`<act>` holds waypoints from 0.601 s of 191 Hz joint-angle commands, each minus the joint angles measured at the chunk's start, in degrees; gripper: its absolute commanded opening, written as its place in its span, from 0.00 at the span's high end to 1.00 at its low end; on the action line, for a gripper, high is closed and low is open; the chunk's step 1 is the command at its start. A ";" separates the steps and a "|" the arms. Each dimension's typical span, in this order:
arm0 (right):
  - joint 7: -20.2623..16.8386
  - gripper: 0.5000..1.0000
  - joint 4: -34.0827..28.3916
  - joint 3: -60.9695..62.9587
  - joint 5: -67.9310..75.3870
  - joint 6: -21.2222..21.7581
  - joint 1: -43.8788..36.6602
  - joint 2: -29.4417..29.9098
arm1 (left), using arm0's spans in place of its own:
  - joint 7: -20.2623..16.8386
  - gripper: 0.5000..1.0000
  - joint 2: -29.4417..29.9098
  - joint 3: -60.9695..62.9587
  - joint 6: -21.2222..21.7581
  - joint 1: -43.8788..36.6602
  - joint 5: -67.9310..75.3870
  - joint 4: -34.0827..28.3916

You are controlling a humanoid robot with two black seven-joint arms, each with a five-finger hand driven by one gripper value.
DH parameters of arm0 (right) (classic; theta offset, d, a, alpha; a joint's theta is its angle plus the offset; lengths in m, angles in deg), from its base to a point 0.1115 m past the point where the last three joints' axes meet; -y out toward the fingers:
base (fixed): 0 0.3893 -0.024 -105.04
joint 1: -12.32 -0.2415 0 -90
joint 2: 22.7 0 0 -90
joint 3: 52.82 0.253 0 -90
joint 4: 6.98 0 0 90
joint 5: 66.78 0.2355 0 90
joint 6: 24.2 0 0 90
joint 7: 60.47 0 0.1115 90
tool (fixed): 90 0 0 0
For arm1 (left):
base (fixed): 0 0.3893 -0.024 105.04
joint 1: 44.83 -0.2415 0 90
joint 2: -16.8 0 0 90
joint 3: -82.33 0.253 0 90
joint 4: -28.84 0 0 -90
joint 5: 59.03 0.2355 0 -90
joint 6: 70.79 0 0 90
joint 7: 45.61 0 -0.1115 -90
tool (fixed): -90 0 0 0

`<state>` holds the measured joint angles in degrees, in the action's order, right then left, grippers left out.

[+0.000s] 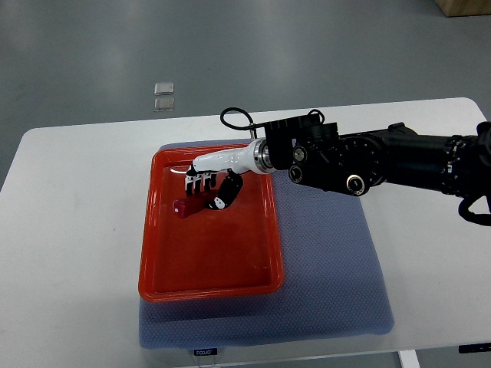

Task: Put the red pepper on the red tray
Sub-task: 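Lift the pepper and carry it over the red tray, then open the right hand to drop the pepper into the tray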

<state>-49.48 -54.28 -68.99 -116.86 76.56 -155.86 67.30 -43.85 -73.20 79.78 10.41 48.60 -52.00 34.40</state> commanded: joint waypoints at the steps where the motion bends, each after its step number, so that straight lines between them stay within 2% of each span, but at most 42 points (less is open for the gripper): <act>1: -0.01 0.49 0.01 0.00 -0.02 -0.04 0.48 0.00 | 0.00 0.00 0.00 0.00 0.02 0.00 0.00 -0.02; 18: -0.01 0.42 0.01 0.00 0.07 0.05 0.57 0.00 | 0.00 0.00 0.00 0.00 0.02 0.00 0.00 -0.02; 58: -0.01 0.40 0.01 0.00 0.07 0.05 0.57 0.00 | 0.00 0.00 0.00 0.00 0.02 0.00 0.00 0.16; 71: 0.08 0.34 0.01 0.00 0.07 -0.04 0.48 0.00 | 0.00 0.00 0.00 0.00 0.02 0.00 0.00 -0.02; 78: 0.08 0.27 0.19 0.09 0.07 -0.13 0.39 0.00 | 0.00 0.00 0.00 0.00 -0.07 0.00 0.00 -0.02; 88: 0.08 0.21 0.98 0.26 0.07 -0.30 0.30 0.00 | 0.00 0.00 0.00 0.00 0.02 0.00 0.00 -0.02; 115: 0.08 0.21 4.32 0.53 0.07 -0.48 0.13 0.00 | 0.00 0.00 0.00 0.00 0.02 0.00 0.00 -0.02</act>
<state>-49.42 -52.30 -68.71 -116.79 76.24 -155.59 67.30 -43.86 -73.20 79.78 10.41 48.60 -52.00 34.42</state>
